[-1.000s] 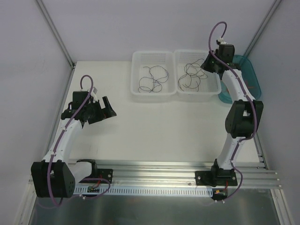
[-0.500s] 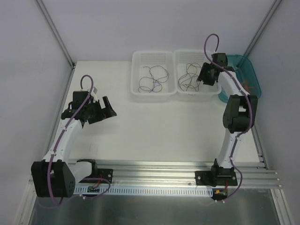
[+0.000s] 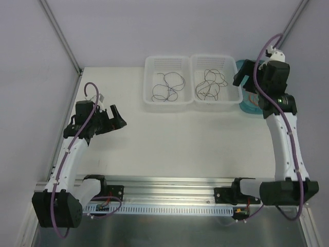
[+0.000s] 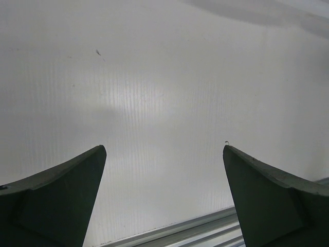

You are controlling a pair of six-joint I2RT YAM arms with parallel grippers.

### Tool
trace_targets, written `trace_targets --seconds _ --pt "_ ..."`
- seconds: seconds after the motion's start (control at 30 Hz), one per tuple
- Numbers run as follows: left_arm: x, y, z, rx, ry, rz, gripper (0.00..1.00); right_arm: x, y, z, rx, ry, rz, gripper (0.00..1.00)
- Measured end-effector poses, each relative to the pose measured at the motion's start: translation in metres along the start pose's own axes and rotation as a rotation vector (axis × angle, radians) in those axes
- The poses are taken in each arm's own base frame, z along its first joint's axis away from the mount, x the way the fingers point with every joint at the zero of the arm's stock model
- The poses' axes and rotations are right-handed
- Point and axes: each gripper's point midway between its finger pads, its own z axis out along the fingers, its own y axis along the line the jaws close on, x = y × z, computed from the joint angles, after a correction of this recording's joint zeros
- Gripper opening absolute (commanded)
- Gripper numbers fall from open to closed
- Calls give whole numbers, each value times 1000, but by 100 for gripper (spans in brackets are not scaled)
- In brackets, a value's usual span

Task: Untangle the cables

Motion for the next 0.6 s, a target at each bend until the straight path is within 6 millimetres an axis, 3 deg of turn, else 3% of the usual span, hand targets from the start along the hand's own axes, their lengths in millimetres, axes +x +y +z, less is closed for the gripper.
trace_targets --seconds 0.13,0.33,0.47,0.6 --pt "-8 -6 -14 15 -66 41 99 -16 -10 -82 35 -149 -18 100" --pt "-21 -14 -41 26 -191 115 99 -15 -31 -206 82 -383 -29 100" --pt "-28 -19 -62 33 -287 170 99 2 -45 -265 101 -509 -29 100" --pt "-32 -24 -84 36 -388 214 99 31 -58 -289 119 -545 -38 100"
